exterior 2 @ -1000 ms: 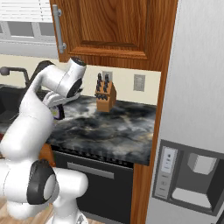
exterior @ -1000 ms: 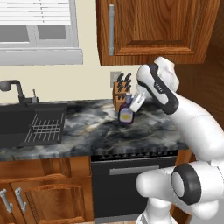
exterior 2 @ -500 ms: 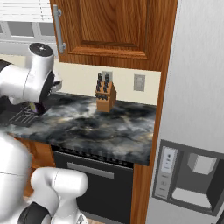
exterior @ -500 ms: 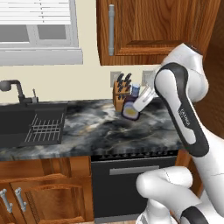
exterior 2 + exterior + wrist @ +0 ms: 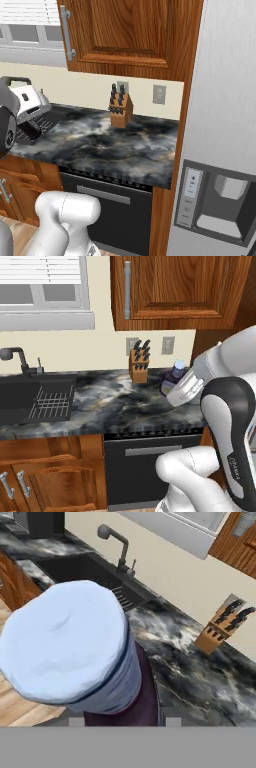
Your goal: Place the condiment bottle and mustard from the counter to the top shelf of the fridge. If the existing items in the fridge are on the top shelf, move them to other shelves.
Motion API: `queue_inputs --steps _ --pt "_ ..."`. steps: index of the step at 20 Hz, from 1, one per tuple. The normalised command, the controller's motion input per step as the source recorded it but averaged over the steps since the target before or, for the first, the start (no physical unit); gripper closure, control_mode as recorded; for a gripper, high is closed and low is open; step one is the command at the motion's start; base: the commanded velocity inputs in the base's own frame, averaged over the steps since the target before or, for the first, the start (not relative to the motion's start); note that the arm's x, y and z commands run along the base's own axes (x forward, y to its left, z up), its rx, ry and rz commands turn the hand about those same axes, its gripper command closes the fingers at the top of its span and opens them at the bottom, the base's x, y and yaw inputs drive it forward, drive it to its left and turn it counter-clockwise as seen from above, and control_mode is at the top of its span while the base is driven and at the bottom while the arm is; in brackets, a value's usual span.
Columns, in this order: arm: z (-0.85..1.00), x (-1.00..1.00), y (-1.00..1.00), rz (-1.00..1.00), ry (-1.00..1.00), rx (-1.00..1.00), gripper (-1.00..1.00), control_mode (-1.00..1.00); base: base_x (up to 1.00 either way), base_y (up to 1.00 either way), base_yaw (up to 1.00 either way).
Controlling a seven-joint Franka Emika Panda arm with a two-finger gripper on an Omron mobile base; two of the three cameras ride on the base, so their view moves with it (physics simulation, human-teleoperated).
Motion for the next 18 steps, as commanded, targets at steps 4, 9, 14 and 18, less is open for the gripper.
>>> queue_inputs --steps 4,9,14,18 --pt "0.18 -1.0 -0.31 -0.37 -0.06 0.17 1.0 -1.0 0.0 0.0 0.0" --pt "0.0 -0.41 -0.32 -0.22 0.0 0.13 1.0 -1.0 0.0 0.0 0.0" --pt "0.0 -0.1 -0.2 -0.14 0.0 0.19 1.0 -1.0 0.0 0.0 0.0" --pt "0.0 -0.39 -0.11 -0.04 0.0 0.0 1.0 -1.0 0.0 0.0 0.0"
